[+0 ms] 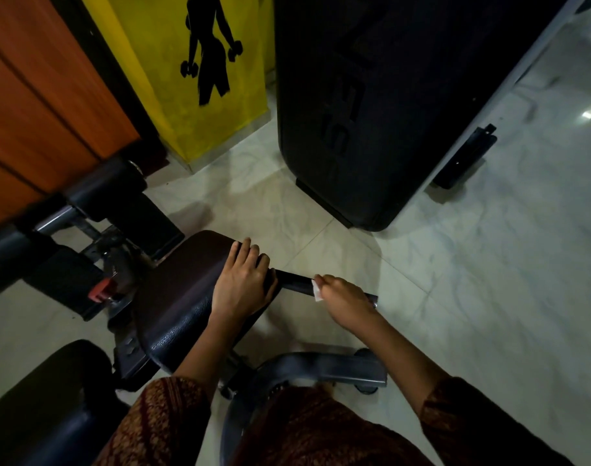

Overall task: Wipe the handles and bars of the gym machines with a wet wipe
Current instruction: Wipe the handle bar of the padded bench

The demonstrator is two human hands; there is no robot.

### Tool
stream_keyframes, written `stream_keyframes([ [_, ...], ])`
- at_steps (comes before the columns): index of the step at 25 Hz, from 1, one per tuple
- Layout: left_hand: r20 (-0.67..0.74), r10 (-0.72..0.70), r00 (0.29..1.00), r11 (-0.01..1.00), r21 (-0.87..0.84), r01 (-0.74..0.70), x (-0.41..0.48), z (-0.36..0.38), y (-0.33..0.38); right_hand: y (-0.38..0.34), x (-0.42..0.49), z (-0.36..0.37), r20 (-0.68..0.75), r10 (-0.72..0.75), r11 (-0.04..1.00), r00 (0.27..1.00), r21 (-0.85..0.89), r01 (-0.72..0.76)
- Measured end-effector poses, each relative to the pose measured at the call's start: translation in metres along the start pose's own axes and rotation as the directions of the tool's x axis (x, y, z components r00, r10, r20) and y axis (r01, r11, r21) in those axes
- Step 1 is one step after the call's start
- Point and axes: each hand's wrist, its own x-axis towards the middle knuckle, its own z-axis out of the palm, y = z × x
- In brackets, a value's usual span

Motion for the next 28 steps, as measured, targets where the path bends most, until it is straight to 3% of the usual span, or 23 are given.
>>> stream_keyframes([
  [7, -0.012, -0.006, 1.000, 1.000, -0.008, 0.006, 0.000, -0.002, 0.002, 0.043, -0.057, -0.029, 0.080, 0.290, 0.957, 0.954, -0.051, -0.287],
  [10, -0.006, 0.002, 1.000, 1.000, 0.001, -0.002, 0.000, -0.001, 0.001, 0.031, -0.047, -0.037, -0.092, 0.238, 0.971, 0.967, 0.022, -0.237],
  [13, -0.013, -0.006, 1.000, 1.000, -0.006, 0.006, 0.000, 0.000, 0.002, 0.004, -0.023, -0.009, -0.040, 0.035, 0.999, 0.999, 0.012, -0.035],
  [15, -0.020, -0.017, 1.000, 1.000, -0.020, 0.017, -0.001, 0.000, 0.002, 0.002, -0.019, 0.011, -0.093, -0.046, 0.999, 0.995, -0.021, 0.044],
  [17, -0.039, -0.014, 0.999, 1.000, -0.017, 0.014, -0.001, 0.002, 0.002, 0.013, -0.031, 0.013, -0.187, 0.023, 1.000, 0.982, -0.014, -0.026],
  [22, -0.049, -0.005, 0.999, 1.000, 0.000, 0.005, 0.000, 0.002, 0.003, 0.032, -0.066, -0.003, -0.260, 0.203, 0.973, 0.944, -0.054, -0.224],
  [24, -0.041, -0.004, 0.999, 1.000, -0.009, 0.004, -0.001, 0.003, 0.002, 0.018, -0.050, -0.001, -0.286, 0.108, 0.991, 0.952, -0.051, -0.128],
  [28, -0.050, -0.003, 0.999, 1.000, -0.008, 0.002, -0.001, 0.001, 0.003, -0.029, 0.014, 0.020, -0.173, -0.189, 0.981, 0.967, 0.011, 0.194],
])
